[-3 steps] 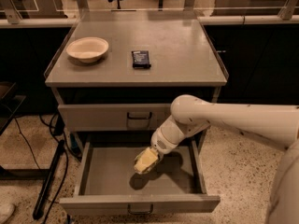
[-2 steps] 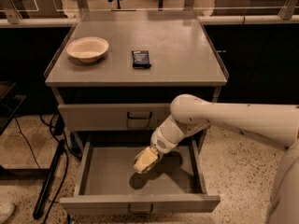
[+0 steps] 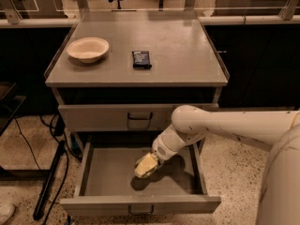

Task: Place 7up can into middle drawer

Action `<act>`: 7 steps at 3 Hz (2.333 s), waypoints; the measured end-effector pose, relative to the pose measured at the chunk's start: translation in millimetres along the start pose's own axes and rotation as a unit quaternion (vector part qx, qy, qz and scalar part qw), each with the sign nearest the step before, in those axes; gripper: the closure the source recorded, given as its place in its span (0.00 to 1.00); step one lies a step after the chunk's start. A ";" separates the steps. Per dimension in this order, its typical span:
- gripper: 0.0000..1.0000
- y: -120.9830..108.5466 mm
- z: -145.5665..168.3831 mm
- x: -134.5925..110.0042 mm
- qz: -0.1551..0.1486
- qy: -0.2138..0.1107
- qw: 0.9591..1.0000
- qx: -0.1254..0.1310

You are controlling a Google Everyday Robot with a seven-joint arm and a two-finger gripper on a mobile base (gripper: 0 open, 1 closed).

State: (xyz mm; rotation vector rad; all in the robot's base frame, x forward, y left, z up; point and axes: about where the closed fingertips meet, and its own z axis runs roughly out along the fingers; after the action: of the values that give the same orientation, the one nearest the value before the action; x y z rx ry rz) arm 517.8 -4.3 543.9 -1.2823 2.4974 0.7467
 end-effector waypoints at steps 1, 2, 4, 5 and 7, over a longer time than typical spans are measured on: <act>1.00 -11.0 12.5 13.3 0.029 0.007 0.999 0.012; 1.00 -11.7 14.2 12.7 0.029 0.005 1.000 0.011; 1.00 -30.6 50.3 -2.9 0.033 -0.037 0.999 -0.007; 1.00 -34.0 69.9 0.0 0.040 -0.047 0.998 -0.028; 1.00 -43.0 105.2 11.0 0.062 -0.067 0.994 -0.052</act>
Offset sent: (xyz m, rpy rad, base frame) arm -0.0019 -0.0127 -0.0227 -0.0426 0.0405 -0.0552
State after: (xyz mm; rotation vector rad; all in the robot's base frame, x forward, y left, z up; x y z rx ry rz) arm 543.8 24.0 436.4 -1.0775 2.4758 0.9705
